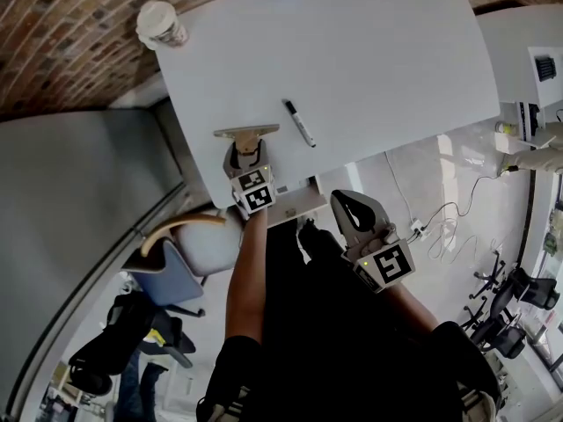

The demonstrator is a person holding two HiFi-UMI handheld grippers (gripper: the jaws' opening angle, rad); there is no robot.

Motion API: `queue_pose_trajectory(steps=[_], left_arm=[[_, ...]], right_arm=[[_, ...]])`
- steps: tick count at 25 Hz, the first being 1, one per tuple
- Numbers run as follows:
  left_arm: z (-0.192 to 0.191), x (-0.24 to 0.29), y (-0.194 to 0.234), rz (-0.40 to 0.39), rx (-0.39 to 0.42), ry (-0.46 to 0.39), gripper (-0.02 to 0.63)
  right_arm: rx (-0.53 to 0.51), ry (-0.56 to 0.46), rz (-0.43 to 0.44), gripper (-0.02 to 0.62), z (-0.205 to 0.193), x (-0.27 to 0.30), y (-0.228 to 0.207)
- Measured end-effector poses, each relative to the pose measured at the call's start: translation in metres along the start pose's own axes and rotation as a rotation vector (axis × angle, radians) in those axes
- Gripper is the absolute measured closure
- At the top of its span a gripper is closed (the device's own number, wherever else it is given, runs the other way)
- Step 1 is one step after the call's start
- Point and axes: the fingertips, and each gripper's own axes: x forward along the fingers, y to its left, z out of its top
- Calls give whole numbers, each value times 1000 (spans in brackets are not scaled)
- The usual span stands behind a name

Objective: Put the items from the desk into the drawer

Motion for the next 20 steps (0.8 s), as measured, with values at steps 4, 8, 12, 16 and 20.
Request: queue_pose_trajectory(steps=[4,8,12,16,20], left_arm=[[-5,-8,1,-5,12,-11,305],[-9,-25,-1,-8,2,-41,307],[-21,-43,-5,-11,-9,-40,307],[-26,-70,-16,-5,1,-65,307],[-29,-106,-27,-1,-1,-95,307]], right_arm=[[11,0,-3,591,-5,-11,0],[-4,-15,-4,591,-7,-24,1],[-30,-41,0,591,-5,-39,6],[-45,-40,5,591,-14,-62,11],[-49,-41,11,591,-24,-86,17]])
